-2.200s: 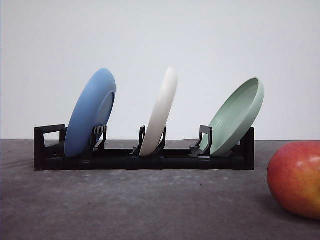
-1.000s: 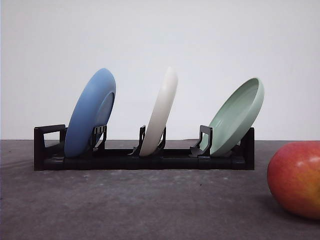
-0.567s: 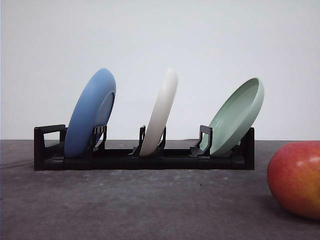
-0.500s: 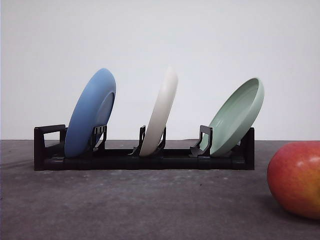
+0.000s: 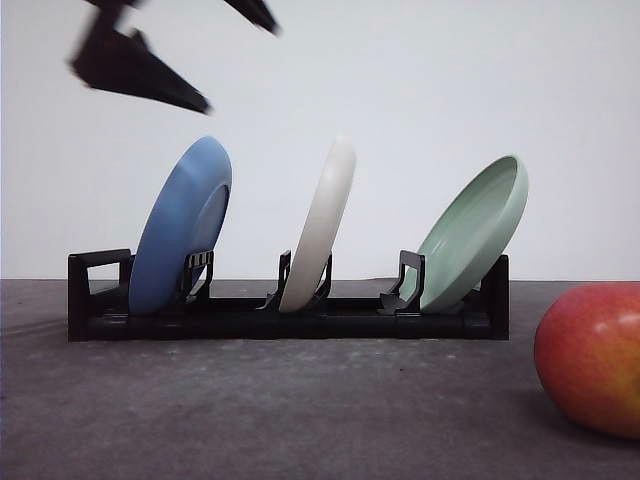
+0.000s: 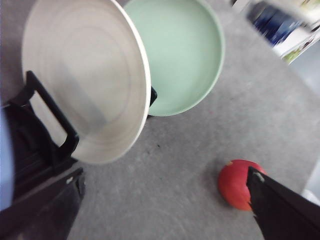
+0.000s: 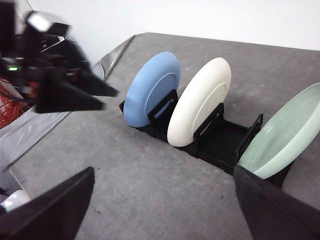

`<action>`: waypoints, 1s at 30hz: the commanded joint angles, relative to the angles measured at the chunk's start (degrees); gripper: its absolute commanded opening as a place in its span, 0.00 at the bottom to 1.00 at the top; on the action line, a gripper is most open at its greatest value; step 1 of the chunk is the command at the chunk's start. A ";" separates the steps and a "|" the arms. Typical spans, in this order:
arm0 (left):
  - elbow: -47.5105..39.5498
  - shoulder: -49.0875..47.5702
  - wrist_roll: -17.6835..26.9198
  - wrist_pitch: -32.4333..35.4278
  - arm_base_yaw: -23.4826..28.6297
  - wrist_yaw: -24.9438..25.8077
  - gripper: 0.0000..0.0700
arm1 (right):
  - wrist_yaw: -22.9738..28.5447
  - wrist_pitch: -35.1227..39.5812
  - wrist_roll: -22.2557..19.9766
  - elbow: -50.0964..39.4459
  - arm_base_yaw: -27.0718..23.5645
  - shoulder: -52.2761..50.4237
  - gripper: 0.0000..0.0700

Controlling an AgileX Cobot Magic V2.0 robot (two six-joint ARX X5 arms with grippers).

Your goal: Place pomegranate in white plate

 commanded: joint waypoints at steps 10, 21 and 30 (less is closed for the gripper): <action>24.27 23.97 0.29 -4.77 -7.20 -10.14 0.89 | -0.15 0.37 1.84 0.96 0.20 0.22 0.81; 27.32 30.49 0.76 -5.38 -10.25 -17.40 0.79 | -0.20 0.33 2.76 0.96 0.20 0.22 0.81; 27.32 31.20 0.61 -5.80 -10.37 -17.33 0.00 | -0.20 0.35 3.55 0.96 0.20 0.20 0.81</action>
